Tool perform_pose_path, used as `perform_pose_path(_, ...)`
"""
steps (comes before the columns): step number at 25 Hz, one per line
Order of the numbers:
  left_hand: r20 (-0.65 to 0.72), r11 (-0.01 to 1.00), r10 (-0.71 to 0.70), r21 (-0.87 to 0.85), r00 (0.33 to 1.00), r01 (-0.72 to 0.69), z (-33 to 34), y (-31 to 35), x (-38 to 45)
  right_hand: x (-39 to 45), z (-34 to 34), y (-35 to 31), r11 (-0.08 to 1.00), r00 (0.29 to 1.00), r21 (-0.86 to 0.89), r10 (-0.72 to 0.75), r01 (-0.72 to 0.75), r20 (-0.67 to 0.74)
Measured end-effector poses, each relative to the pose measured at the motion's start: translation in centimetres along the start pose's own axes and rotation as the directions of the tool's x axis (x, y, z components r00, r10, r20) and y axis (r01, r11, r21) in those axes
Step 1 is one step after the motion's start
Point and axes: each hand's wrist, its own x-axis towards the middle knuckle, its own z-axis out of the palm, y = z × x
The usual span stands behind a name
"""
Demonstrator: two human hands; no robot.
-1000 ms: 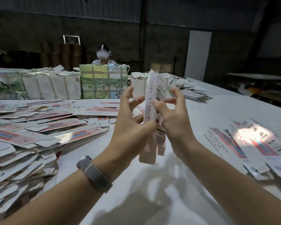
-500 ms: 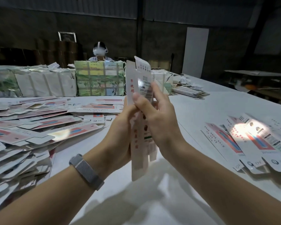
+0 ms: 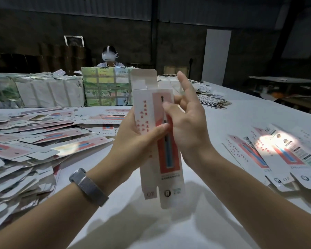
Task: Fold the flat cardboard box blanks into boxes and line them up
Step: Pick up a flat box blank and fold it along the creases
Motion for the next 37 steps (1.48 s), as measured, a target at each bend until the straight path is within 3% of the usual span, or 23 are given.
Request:
perform_pose_path(3,0.027,0.997,0.013,-0.08,1.0,-0.01,0.5,-0.1,-0.1,-0.3,0.2,0.7,1.0,1.0,0.009,-0.002,0.001,0.012)
perform_pose_path(5,-0.025,0.995,0.059,-0.08,0.998,-0.061,0.7,-0.2,-0.2,-0.4,0.3,0.7,1.0,1.0,-0.006,-0.023,0.023,0.009)
perform_pose_path(10,-0.16,0.971,0.237,0.019,0.958,-0.237,0.4,-0.1,0.0,-0.7,0.6,-0.2,0.973,0.986,-0.16,-0.168,0.168,0.016)
perform_pose_path(14,-0.135,0.942,0.302,0.195,0.944,-0.273,0.9,-0.3,-0.2,-1.7,1.2,0.0,0.973,0.976,-0.088,-0.213,0.215,0.038)
perform_pose_path(22,-0.073,0.964,0.233,0.149,0.97,-0.221,1.3,-0.8,-0.4,-1.9,1.4,0.9,0.997,0.983,0.032,-0.081,0.077,0.165)
perform_pose_path(26,-0.037,0.97,0.242,0.04,0.97,-0.24,1.4,-0.8,-0.5,-1.8,1.8,0.6,0.994,0.984,0.066,-0.094,0.085,0.148)
perform_pose_path(31,-0.092,0.955,0.234,-0.164,0.968,-0.246,1.8,-0.1,-0.4,-1.5,1.2,0.1,0.954,0.984,0.295,-0.103,0.057,0.145)
perform_pose_path(37,-0.104,0.968,0.206,-0.126,0.973,-0.218,1.7,0.2,-0.5,-1.6,1.3,-0.1,0.955,0.995,0.297,-0.033,0.003,0.096)
